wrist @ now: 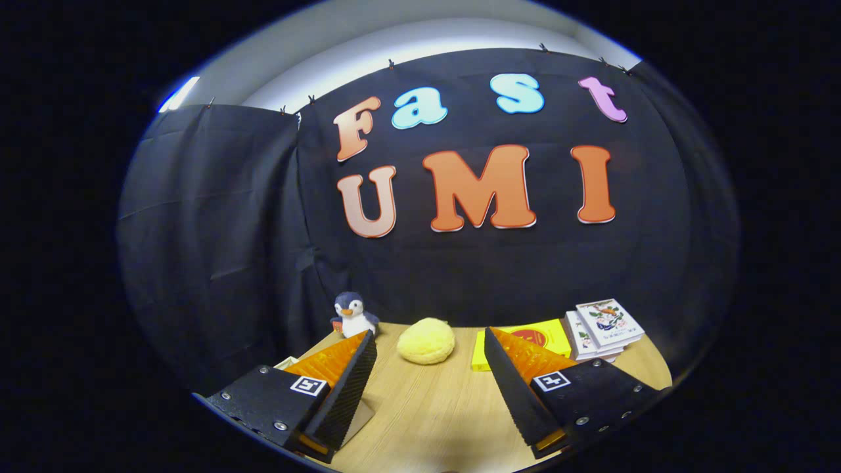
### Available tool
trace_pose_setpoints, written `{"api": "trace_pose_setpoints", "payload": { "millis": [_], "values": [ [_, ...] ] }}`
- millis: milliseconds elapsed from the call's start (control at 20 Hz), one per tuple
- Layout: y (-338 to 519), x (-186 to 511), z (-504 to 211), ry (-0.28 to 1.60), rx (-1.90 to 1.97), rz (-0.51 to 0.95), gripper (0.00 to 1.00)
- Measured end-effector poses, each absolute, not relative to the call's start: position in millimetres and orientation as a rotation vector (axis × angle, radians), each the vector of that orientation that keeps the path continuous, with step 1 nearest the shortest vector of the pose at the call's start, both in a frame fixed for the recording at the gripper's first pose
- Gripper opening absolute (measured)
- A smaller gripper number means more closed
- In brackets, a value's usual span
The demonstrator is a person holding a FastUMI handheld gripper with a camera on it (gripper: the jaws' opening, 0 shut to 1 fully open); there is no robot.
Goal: Open the storage box then place both shoes into the box .Put the left shoe in first, then the right shoe, with the right side of both shoes facing outward in a uniform manner.
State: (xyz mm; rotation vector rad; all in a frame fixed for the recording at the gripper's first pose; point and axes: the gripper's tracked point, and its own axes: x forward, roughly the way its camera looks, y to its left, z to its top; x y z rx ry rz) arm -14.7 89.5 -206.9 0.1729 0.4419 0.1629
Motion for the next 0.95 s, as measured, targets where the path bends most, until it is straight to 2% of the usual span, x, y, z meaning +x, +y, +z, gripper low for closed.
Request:
{"api": "trace_pose_setpoints", "payload": {
  "millis": [400,800,950],
  "values": [
    [20.0,1.4,-165.5,0.266,0.125,0.088,0.98],
    [-3.3,7.5,-126.3,0.131,0.076,0.07,0.98],
    [-4.7,4.6,-123.6,0.14,0.066,0.067,0.98]
  ]
}}
